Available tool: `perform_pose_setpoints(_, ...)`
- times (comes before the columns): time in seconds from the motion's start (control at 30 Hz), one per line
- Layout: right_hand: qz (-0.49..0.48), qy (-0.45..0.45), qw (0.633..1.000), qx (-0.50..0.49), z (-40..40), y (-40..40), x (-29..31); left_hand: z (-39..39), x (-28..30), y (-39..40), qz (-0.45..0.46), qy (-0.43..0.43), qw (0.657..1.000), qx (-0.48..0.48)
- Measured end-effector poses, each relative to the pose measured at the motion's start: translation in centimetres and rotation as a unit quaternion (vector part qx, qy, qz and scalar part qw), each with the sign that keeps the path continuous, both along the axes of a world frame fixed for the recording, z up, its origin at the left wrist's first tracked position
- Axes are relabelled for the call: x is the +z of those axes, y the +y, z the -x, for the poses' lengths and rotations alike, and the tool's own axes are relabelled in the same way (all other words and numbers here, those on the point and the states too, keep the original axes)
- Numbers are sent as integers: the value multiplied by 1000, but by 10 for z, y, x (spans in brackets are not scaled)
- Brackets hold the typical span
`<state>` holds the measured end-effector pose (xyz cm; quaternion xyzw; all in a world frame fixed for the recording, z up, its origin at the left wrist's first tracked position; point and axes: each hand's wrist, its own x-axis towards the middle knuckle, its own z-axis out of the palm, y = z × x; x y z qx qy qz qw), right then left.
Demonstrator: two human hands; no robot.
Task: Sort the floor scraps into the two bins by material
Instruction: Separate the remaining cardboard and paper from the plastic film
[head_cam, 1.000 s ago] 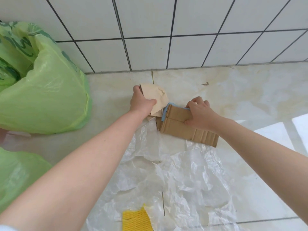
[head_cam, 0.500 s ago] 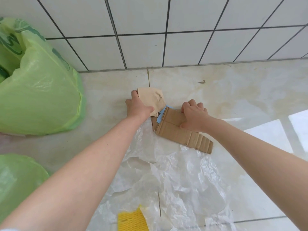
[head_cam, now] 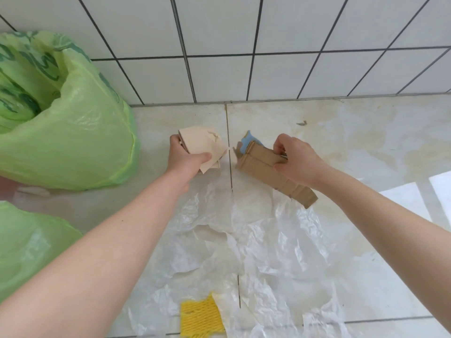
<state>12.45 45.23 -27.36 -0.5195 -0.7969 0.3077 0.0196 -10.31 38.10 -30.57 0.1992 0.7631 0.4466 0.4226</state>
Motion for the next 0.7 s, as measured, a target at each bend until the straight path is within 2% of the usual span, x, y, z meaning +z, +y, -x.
perform_pose_setpoints(0.1, -27, 54, 998, -19, 6, -12, 20, 16, 9, -25, -21, -4, 999, 41)
perform_pose_setpoints(0.2, -32, 113, 990, -74, 18, -24, 36, 28, 22, -53, -35, 31, 998, 41)
perform_pose_setpoints(0.4, 55, 249, 956, -144, 50, -60, 66, 38, 67, -113, -74, 136, 988, 22)
perform_pose_setpoints(0.53, 77, 288, 946, -129, 73, -95, 90, 39, 100, -159, -68, 274, 958, -45)
perform_pose_setpoints(0.7, 121, 300, 943, -81, 99, -133, 126, 39, 135, -211, -81, 319, 944, -32)
